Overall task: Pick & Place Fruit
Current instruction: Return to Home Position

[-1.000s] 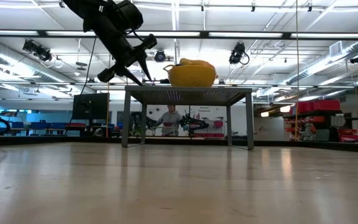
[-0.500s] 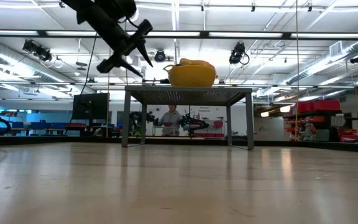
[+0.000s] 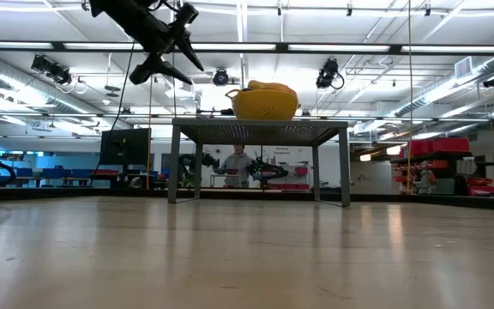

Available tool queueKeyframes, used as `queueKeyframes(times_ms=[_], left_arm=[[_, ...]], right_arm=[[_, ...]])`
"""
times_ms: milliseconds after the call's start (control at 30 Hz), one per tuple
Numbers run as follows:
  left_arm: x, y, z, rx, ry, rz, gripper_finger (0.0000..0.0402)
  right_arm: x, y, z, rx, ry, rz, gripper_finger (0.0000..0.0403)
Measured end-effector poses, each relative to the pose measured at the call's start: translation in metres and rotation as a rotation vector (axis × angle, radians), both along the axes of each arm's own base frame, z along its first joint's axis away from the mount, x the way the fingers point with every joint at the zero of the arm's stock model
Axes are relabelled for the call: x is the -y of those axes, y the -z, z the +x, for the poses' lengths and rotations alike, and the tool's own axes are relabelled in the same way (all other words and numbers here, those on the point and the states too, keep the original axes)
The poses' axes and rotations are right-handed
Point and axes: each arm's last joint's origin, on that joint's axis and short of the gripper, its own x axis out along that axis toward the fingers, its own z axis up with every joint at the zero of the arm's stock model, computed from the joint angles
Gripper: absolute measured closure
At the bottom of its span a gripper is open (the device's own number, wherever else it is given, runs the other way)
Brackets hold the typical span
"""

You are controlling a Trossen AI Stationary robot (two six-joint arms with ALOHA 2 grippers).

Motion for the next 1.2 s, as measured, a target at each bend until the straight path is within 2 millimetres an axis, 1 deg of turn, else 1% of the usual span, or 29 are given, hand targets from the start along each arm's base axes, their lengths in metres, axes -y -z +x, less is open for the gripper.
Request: queueKeyframes(times_ms=[233, 433, 600, 867, 967, 1200], left_arm=[[0.009, -0.014, -0.008, 0.049, 0.045, 0.082, 0.0272], [0.020, -0.033, -0.017, 0.119, 0.110, 0.227, 0.0310], [0.026, -0.045, -0.027, 0.124, 0.142, 0.359, 0.0341], [0.031, -0.055, -0.037, 0.146, 0.163, 0.448, 0.0389], [0.032, -0.055, -0.038, 0.133, 0.180, 0.481, 0.0396], [0.038, -0.055, -0.035, 0.096, 0.240, 0.559, 0.0396]], right_arm=[[0.000, 0.000, 0.000, 0.000, 0.000, 0.000, 0.0402], [0.000, 0.000, 0.000, 0.000, 0.000, 0.000, 0.0402], [0.000, 0.000, 0.000, 0.000, -0.001, 0.000, 0.0402], [0.000, 0.001, 0.004, -0.010, -0.001, 0.000, 0.0402], [0.000, 0.001, 0.006, -0.016, -0.001, 0.000, 0.0402], [0.000, 0.003, 0.013, -0.035, -0.001, 0.000, 0.0402]])
